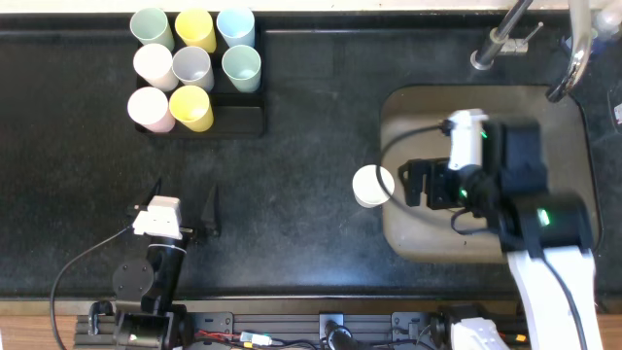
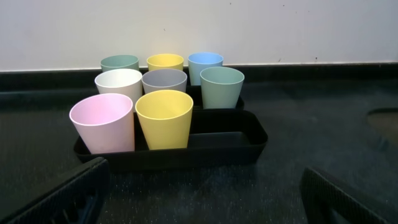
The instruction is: Store Cups
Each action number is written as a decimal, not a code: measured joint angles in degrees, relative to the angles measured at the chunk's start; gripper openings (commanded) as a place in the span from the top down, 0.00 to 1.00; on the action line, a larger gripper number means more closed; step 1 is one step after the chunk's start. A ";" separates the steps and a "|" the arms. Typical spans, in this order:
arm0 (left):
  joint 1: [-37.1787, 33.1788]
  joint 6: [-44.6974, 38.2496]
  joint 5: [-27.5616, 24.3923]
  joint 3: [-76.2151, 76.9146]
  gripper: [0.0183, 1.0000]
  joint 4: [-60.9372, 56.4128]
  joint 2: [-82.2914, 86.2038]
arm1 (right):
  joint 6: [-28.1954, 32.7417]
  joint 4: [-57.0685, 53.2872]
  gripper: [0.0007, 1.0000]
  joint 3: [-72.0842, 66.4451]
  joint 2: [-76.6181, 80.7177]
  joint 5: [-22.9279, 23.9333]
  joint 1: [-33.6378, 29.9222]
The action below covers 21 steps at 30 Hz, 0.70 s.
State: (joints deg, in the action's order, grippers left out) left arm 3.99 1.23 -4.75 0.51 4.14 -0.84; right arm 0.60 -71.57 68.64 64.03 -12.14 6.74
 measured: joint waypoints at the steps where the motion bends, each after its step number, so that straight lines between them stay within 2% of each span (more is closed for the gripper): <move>1: 0.00 0.02 0.00 0.00 0.00 0.00 0.00 | -0.13 -1.31 0.00 0.13 2.21 -0.81 0.00; 10: 0.00 0.00 0.00 0.00 0.00 0.00 0.00 | -0.59 -4.09 0.00 0.13 16.61 -3.61 0.00; 13: 0.00 0.00 0.00 0.00 0.00 0.00 0.00 | -0.57 -4.42 0.00 0.13 19.06 -3.56 0.22; 21: 0.00 0.00 0.00 0.00 0.00 0.00 0.00 | -0.59 -1.73 0.09 0.15 24.55 -1.44 1.77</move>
State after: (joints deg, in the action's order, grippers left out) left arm 3.99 1.23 -4.75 0.51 4.14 -0.84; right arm 0.01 -73.30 68.79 88.58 -13.58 8.51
